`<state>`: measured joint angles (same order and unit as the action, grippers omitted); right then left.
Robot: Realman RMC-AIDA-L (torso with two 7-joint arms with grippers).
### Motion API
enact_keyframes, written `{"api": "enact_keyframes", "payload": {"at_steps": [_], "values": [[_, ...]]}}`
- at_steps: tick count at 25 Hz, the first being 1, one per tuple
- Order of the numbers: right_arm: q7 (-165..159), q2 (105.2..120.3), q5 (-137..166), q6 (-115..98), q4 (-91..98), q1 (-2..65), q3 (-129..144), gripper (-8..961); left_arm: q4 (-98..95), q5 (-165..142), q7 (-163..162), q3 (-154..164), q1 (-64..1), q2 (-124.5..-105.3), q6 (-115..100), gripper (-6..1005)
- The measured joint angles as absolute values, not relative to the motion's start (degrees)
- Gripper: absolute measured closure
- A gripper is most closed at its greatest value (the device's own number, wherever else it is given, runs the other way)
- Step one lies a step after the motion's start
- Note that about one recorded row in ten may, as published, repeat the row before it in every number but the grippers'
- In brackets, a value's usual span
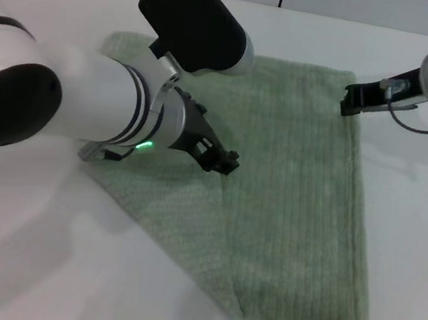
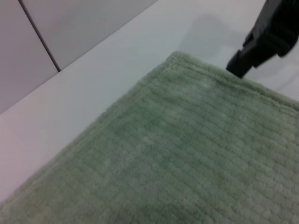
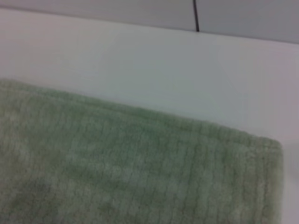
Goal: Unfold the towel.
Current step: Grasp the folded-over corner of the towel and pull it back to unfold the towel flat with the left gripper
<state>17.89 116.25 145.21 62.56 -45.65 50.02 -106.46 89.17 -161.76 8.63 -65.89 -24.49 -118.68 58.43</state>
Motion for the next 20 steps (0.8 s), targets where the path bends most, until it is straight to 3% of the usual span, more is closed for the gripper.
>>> {"api": "enact_keyframes", "payload": {"at_steps": [20], "values": [[19.39,117.98,144.61,53.43,-37.99,51.95,-101.79,954,82.63,-162.07,7.02,-65.21,-28.31,-118.65,54.49,219]]}}
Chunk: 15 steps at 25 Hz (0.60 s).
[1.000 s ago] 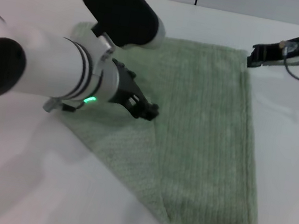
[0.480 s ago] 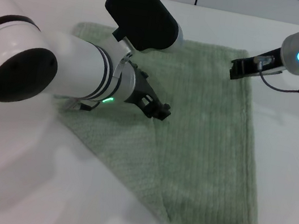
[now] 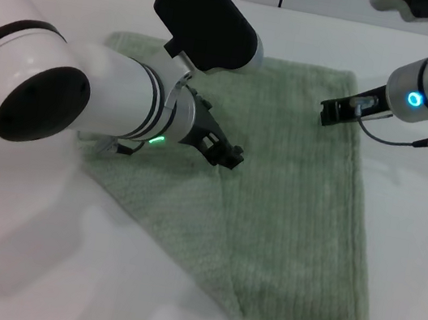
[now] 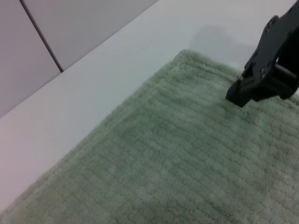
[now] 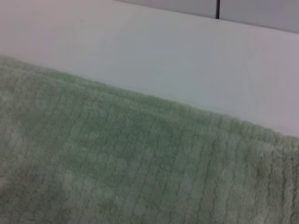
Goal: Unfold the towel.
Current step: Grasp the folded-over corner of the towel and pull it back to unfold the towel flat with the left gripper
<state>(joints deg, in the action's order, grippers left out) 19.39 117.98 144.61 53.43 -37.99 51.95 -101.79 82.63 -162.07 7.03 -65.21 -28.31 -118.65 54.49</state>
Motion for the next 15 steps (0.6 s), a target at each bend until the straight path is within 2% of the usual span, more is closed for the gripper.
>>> {"api": "enact_keyframes", "payload": {"at_steps": [15], "values": [[19.51,118.43,144.57,53.18,-37.31,51.44,-101.77,954,81.27,-161.78,7.04,-65.22,-28.72,-118.65,54.74,225]]}}
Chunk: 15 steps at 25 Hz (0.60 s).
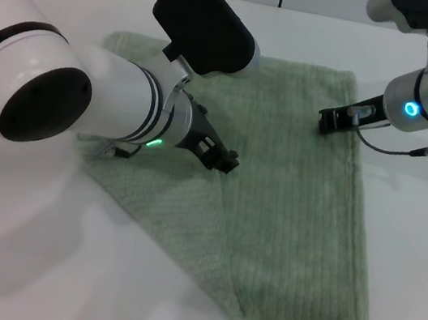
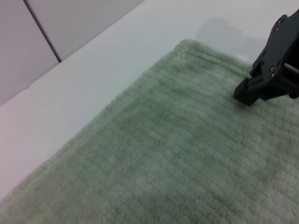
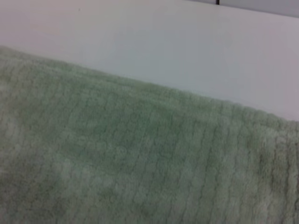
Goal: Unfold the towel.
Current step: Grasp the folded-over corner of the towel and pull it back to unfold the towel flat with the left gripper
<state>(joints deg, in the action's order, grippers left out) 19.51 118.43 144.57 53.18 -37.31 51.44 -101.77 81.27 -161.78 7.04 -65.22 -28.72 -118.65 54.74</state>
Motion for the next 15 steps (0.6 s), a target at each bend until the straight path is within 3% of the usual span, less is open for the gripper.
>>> {"api": "enact_keyframes", "payload": {"at_steps": [15], "values": [[19.25,118.55,144.57,53.53,-37.39,51.75,-101.78,954,74.95,-159.51,6.42,-64.77,-32.10,-118.83,54.58,230]]}}
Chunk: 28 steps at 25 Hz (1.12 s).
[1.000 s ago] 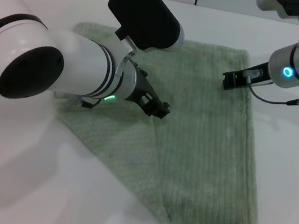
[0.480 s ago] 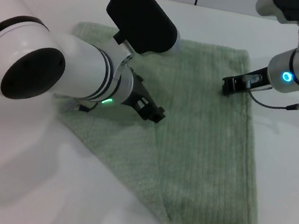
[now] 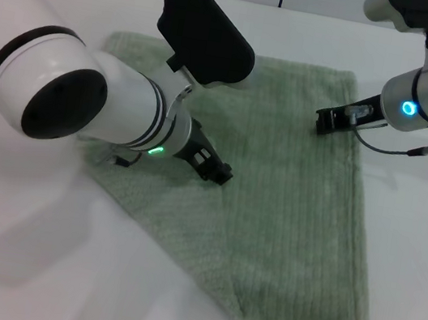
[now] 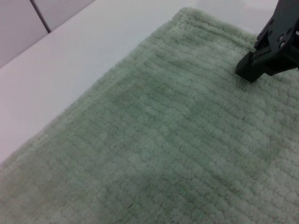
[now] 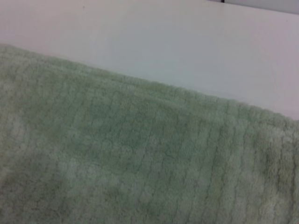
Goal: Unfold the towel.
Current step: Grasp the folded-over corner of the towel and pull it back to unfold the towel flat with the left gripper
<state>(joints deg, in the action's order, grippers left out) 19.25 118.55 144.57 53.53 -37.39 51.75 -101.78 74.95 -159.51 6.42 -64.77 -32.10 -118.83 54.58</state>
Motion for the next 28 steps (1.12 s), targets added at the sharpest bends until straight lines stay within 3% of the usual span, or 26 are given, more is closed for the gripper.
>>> {"api": "enact_keyframes", "payload": {"at_steps": [10,17,22,28], "values": [[19.38,118.57,144.58,53.54,-37.74,51.60,-101.86,954,73.89,-158.88,6.44,-65.36,-34.97,-118.74,56.67,234],[19.43,118.51,144.58,53.61,-37.80,51.45,-101.87,954,71.22,-157.53,6.26,-65.98,-37.49,-118.74,58.25,431],[19.46,118.41,144.58,53.51,-37.79,51.41,-101.87,954,71.67,-157.40,6.25,-66.03,-37.97,-118.74,59.45,665],[19.50,118.38,144.65,53.10,-37.71,51.41,-101.87,954,73.66,-157.72,6.22,-66.05,-38.38,-118.74,61.25,793]]}}
